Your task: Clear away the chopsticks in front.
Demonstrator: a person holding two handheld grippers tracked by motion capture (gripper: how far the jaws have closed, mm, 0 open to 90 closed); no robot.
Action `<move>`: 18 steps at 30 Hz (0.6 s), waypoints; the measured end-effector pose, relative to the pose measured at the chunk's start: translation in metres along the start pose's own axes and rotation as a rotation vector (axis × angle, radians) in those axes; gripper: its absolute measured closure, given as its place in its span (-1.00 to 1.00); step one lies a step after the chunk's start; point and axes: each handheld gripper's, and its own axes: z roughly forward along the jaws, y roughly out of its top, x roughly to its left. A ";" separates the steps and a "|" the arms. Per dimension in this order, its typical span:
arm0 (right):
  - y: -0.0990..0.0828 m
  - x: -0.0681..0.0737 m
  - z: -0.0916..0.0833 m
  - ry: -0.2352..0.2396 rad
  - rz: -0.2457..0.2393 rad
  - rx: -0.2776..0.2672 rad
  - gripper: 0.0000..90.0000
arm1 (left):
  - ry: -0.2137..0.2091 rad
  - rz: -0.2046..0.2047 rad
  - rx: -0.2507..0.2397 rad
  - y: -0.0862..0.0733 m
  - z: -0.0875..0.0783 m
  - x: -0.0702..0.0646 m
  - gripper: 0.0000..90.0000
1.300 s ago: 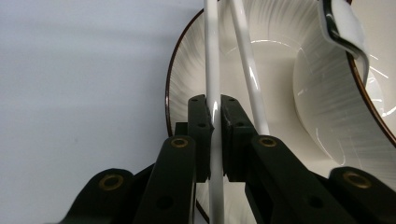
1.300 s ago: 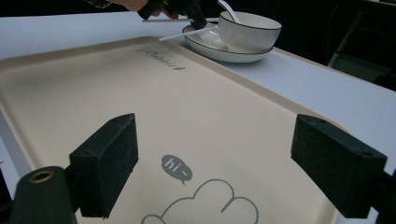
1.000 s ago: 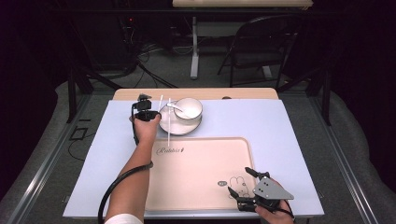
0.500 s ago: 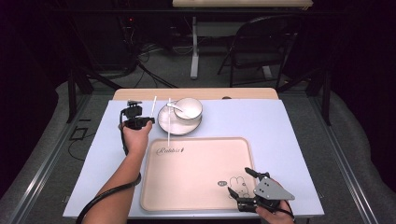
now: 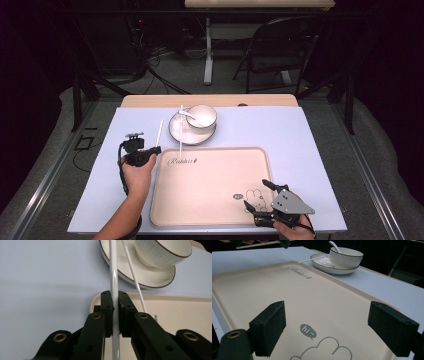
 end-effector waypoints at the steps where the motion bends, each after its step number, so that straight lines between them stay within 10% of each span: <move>1: 0.000 0.000 0.000 -0.001 0.001 0.000 -0.68 | 0.002 -0.006 -0.008 -0.005 -0.001 0.000 0.88; 18: 0.000 0.001 -0.001 -0.001 -0.003 -0.001 -0.68 | 0.058 0.019 0.022 -0.070 0.002 -0.022 0.88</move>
